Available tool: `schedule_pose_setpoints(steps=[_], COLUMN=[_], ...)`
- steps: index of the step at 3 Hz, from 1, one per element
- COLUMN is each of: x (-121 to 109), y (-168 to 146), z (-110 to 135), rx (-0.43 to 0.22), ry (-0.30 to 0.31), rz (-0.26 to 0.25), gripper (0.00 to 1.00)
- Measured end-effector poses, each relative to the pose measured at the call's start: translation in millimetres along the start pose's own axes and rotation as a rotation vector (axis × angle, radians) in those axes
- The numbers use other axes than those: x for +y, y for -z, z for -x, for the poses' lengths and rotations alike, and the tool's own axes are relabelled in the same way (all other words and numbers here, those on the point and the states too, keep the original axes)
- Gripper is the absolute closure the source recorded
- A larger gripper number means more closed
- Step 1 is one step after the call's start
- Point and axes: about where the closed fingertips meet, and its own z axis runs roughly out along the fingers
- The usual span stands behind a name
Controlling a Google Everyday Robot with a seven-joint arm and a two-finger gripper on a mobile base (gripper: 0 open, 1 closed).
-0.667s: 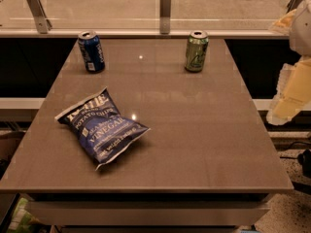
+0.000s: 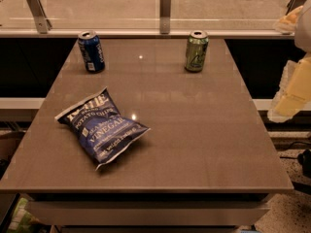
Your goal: Move green can near blue chip bag
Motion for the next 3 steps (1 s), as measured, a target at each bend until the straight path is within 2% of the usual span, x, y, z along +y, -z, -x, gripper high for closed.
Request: schedule_pose_setpoints(steps=[1,3], x=[-7,-31], y=[2,-5], z=[-3,-4], rx=[-0.062,-0.204], ry=[-0.083,-0.29], rz=[-0.037,-0.145], gripper=[0.0,0.0])
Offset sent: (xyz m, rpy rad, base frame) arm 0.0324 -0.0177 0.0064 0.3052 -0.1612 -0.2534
